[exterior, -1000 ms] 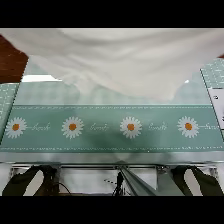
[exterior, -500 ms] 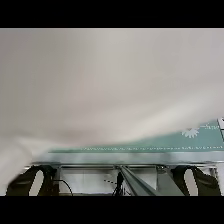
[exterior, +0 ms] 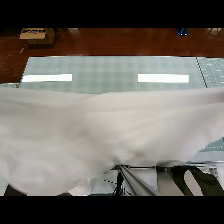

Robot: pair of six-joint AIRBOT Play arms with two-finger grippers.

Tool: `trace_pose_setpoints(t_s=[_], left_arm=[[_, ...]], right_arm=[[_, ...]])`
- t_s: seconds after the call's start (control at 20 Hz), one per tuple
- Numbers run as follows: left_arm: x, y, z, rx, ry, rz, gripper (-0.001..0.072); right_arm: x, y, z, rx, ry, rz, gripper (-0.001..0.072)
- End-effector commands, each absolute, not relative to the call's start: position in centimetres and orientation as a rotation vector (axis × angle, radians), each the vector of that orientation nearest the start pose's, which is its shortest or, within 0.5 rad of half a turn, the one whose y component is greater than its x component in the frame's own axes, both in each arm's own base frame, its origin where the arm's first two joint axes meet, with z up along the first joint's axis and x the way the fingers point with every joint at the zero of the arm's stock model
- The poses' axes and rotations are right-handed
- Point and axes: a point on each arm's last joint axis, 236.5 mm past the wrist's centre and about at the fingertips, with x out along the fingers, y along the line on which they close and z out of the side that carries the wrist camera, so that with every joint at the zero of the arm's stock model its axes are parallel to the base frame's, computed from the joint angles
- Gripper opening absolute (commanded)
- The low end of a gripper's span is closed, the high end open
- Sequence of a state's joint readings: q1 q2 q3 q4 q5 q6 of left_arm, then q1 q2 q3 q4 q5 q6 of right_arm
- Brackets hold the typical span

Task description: Fold the shirts.

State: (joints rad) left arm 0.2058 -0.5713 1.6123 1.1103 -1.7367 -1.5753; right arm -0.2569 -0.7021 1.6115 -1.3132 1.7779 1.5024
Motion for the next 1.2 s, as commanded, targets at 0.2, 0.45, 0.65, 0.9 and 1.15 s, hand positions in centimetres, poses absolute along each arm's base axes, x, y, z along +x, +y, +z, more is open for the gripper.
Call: trace_pose_setpoints(t_s=[0.2, 0.45, 0.65, 0.9, 1.15], left_arm=[[29.0, -6.3, 15.4, -0.38, 1.087, -0.323, 0.0021], [39.2, -5.7, 6.0, -0.349, 1.111, -0.323, 0.0022], [44.9, -4.0, 1.5, -0.379, 1.041, -0.219, 0.0022], [50.6, -2.9, 3.7, -0.355, 0.783, -0.129, 0.0022], [52.3, -5.6, 2.5, -0.327, 0.745, -0.147, 0.0022]], right_arm=[[34.8, -1.2, 13.9, 0.129, 1.256, 0.087, 0.0019], [43.8, -1.5, 6.4, 0.242, 1.213, 0.063, 0.0019], [50.2, -2.5, 5.7, 0.275, 1.005, 0.027, 0.002], [54.8, -2.5, 5.3, 0.362, 0.854, 0.016, 0.0019], [55.7, -2.6, 1.8, 0.39, 0.89, 0.006, 0.0019]])
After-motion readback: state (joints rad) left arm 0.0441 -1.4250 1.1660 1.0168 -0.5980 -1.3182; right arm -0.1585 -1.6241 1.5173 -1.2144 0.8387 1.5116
